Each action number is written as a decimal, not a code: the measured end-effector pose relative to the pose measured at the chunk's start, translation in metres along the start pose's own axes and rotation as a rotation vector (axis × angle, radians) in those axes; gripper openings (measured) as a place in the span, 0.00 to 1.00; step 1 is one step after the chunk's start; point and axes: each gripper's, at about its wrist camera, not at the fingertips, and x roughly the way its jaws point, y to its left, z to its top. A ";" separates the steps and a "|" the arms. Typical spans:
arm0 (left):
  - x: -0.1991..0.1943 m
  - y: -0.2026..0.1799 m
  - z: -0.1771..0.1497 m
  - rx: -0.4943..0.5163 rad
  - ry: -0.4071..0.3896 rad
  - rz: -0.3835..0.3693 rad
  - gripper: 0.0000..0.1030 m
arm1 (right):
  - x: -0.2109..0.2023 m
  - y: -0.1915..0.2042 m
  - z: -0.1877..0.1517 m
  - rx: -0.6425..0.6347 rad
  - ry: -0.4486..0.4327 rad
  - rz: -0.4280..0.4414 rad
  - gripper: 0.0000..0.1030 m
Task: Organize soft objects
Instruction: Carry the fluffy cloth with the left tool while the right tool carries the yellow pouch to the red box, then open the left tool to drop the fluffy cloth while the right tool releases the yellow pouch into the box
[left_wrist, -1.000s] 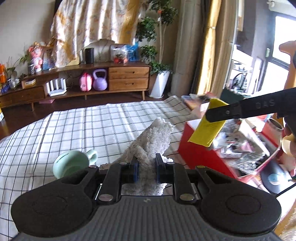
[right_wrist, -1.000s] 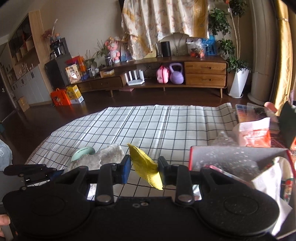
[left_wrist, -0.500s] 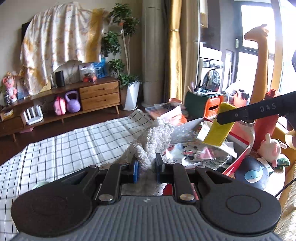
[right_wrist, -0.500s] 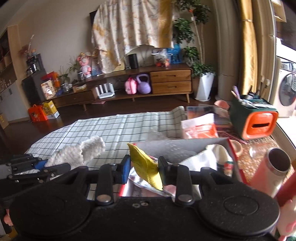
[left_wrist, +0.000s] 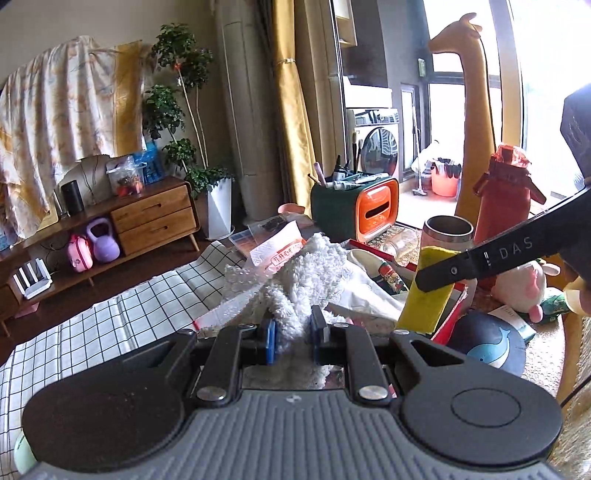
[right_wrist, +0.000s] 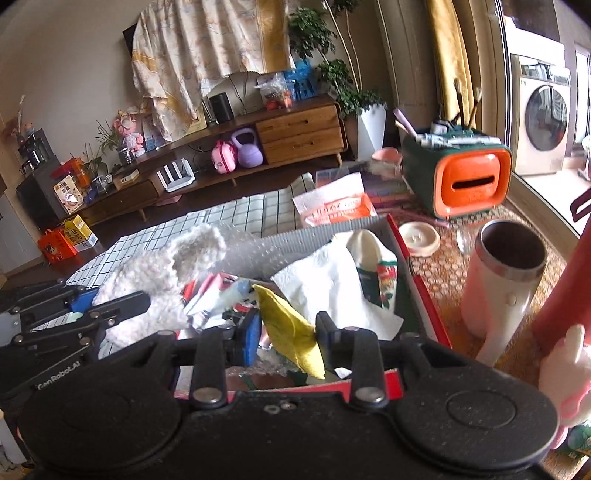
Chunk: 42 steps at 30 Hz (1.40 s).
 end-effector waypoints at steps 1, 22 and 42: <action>0.006 -0.002 -0.001 0.004 0.005 0.000 0.17 | 0.003 -0.004 -0.002 0.010 0.006 0.005 0.30; 0.093 -0.005 -0.017 -0.112 0.213 -0.102 0.17 | 0.059 -0.053 -0.013 0.124 0.035 -0.090 0.30; 0.082 0.004 -0.019 -0.168 0.192 -0.132 0.63 | 0.044 -0.040 -0.009 0.057 -0.021 -0.135 0.49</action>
